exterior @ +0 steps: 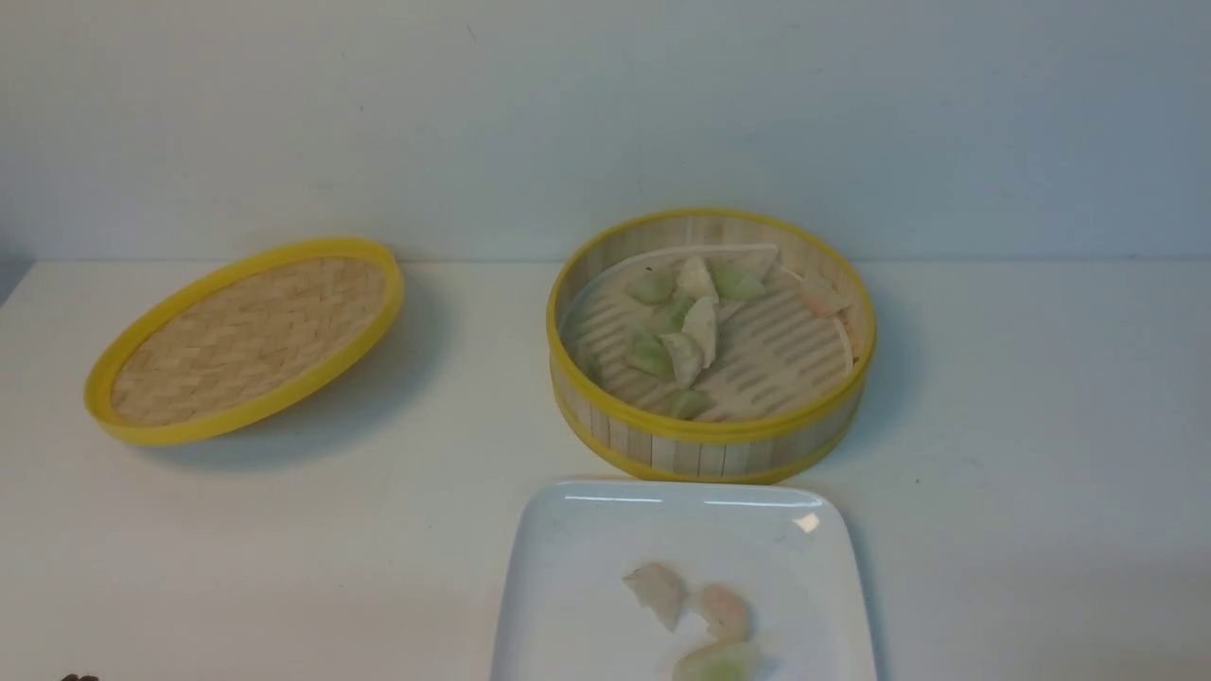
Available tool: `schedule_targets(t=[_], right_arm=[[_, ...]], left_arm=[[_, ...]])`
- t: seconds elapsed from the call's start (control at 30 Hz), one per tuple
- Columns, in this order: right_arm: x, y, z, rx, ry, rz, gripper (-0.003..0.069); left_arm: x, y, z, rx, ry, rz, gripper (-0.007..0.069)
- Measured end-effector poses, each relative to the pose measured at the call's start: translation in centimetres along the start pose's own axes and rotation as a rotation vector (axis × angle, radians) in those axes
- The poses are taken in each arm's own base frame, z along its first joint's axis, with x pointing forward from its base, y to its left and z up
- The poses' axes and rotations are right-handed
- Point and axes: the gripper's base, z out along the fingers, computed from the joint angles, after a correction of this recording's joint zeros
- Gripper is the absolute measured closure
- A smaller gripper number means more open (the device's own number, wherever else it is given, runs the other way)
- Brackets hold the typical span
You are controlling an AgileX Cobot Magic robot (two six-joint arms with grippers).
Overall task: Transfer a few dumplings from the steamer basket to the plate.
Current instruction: Use the left arm to grab a dumpling from the steamer
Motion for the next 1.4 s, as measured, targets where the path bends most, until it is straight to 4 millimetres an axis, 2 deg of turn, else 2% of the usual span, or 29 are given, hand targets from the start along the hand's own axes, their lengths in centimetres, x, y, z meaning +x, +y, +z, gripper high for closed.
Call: schedule_targets(t=[0.5,0.77,0.93,1.0,1.07,1.1,1.17,1.27,1.37,1.4], right_arm=[[0.0,0.0,0.0,0.000,0.000,-0.001,0.0659],[0.0,0.0,0.0,0.000,0.000,-0.001,0.0659],[-0.2,0.1,0.0,-0.017,-0.033,0.038,0.0659],[-0.7,0.4,0.0,-0.056,-0.094,0.161,0.0659],[-1.7,0.7,-0.1,-0.109,-0.195,0.333,0.0659],[-1.7,0.7,-0.1,-0.111,-0.194,0.342,0.0659],[-2.6,0.7,-0.4,-0.154,-0.291,0.496,0.0659],[-3.2,0.6,-0.6,-0.173,-0.358,0.551,0.0659],[-3.4,0.5,-0.7,-0.179,-0.386,0.563,0.0659],[-3.5,0.5,-0.7,-0.182,-0.392,0.574,0.0659]], left_arm=[[-0.1,0.0,0.0,-0.002,-0.008,-0.002,0.0631],[-1.9,-0.2,-0.2,0.058,-0.215,-0.325,0.0631],[-3.9,0.6,-0.9,0.047,-0.456,-0.477,0.0631],[-5.1,1.3,-1.7,0.019,-0.631,-0.553,0.0631],[-6.0,1.7,-2.4,0.018,-0.726,-0.606,0.0631],[-6.1,1.7,-2.5,0.018,-0.734,-0.608,0.0631],[-8.6,1.6,-4.1,0.070,-0.804,-0.657,0.0631],[-11.7,1.1,-5.9,0.128,-0.804,-0.639,0.0631],[-14.6,0.5,-6.6,0.158,-0.718,-0.577,0.0631],[-16.6,0.0,-6.7,0.168,-0.618,-0.525,0.0631]])
